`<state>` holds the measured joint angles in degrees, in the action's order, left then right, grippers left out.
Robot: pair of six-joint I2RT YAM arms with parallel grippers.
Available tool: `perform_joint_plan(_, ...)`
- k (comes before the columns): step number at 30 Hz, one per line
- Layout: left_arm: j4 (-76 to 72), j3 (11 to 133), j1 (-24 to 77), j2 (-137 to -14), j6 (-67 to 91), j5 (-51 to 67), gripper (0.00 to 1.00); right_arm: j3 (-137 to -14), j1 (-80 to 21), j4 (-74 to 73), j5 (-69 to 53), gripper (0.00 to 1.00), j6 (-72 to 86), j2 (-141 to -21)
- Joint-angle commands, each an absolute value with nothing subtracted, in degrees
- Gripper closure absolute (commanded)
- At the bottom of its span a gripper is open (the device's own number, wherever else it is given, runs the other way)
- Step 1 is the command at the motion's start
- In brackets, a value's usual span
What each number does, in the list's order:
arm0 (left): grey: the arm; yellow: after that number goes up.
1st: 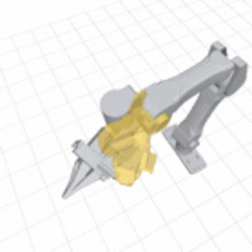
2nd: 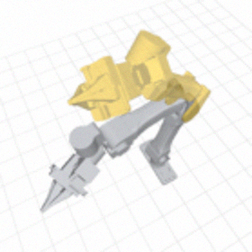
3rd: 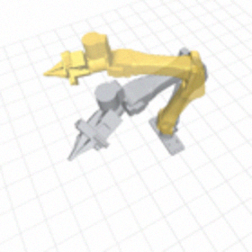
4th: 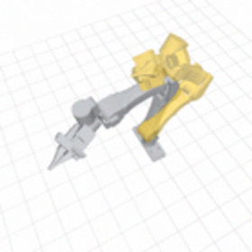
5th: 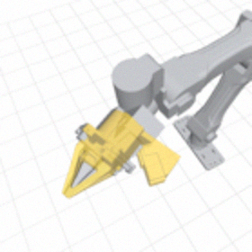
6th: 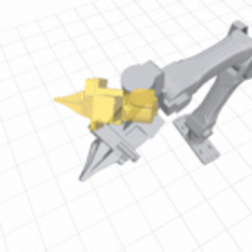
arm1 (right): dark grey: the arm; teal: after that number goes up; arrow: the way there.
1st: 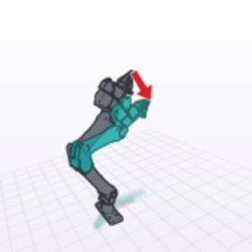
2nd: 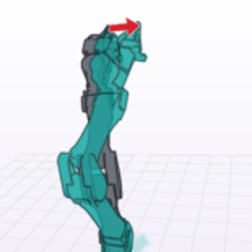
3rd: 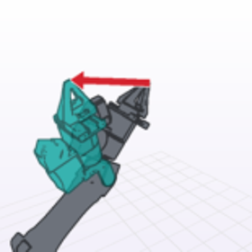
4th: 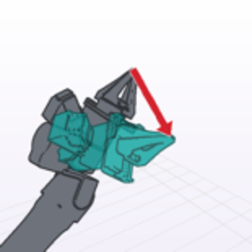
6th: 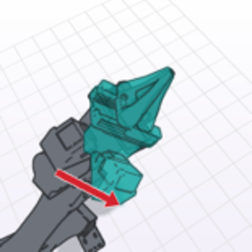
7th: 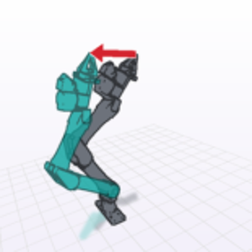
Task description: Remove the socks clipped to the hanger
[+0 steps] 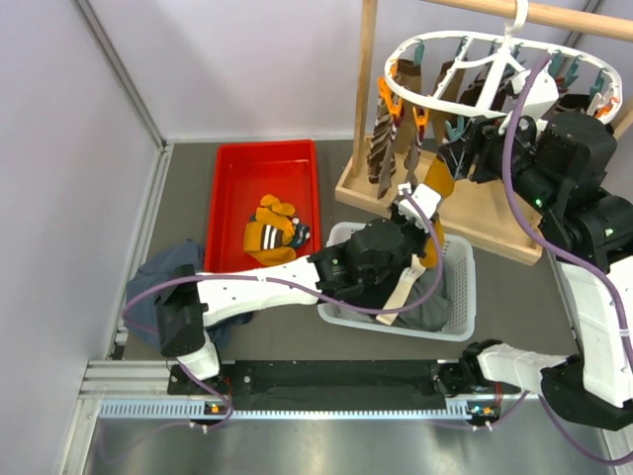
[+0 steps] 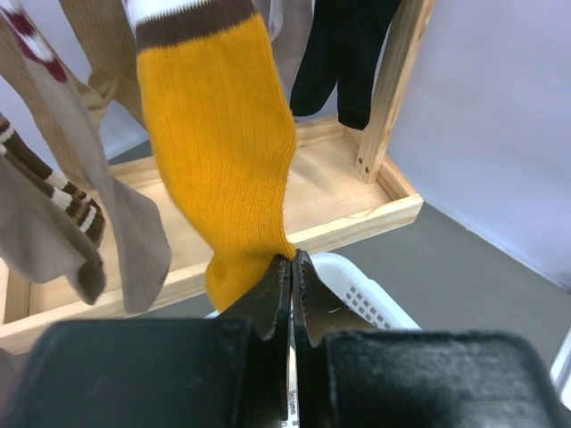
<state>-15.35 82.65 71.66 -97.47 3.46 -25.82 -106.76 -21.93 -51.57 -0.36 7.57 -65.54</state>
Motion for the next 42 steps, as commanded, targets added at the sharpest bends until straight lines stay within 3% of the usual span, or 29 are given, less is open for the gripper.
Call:
perform_joint_plan(1,-17.84,81.56,71.72,-92.55,4.75,-24.17,1.00,-107.40,-21.71,-46.76,-0.44,0.41,5.80,-66.00)
perform_joint_plan(32,-18.46,78.57,71.81,-88.59,5.45,-18.98,1.00,-101.25,-21.71,-36.48,3.34,0.38,3.87,-68.99)
perform_joint_plan(37,-18.28,78.40,71.81,-88.68,5.54,-19.16,1.00,-101.16,-21.71,-34.89,5.71,0.49,4.04,-69.34)
perform_joint_plan(42,-18.63,77.70,71.81,-88.51,5.62,-19.69,1.00,-100.90,-21.71,-33.93,9.04,0.81,4.48,-68.99)
